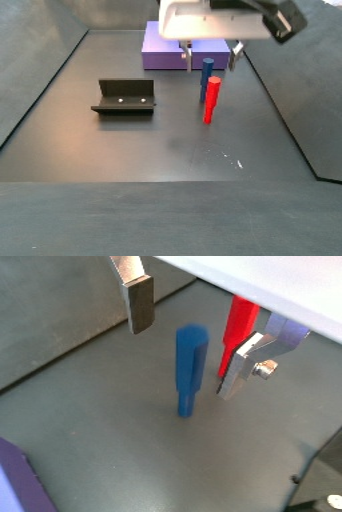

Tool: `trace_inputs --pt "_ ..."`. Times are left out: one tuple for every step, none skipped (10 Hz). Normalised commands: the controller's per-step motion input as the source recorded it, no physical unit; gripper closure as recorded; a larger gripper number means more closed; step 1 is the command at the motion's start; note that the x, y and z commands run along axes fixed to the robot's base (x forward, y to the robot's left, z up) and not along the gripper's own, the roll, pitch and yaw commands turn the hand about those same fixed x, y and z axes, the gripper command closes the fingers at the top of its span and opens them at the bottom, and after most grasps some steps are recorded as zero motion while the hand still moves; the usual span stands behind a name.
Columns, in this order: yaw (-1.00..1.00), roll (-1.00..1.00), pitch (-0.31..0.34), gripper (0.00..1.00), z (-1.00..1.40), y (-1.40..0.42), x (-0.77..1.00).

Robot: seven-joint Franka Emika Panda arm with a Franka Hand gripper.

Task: Pick up the blue object. Move up. Move to above the board. Insert the blue object.
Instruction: Pick up the blue object.

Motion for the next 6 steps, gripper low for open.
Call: trace_inputs --pt "0.00 0.03 0.000 0.00 -0.01 0.00 0.00" --pt "0.00 0.00 0.000 0.00 0.00 0.00 0.00" --pt "0.00 0.00 0.000 1.00 0.00 0.00 0.00" --pt "0.00 0.00 0.000 1.00 0.00 0.00 0.00" --pt "0.00 0.00 0.000 1.00 0.00 0.00 0.00" --pt "0.00 0.00 0.000 1.00 0.00 0.00 0.00"
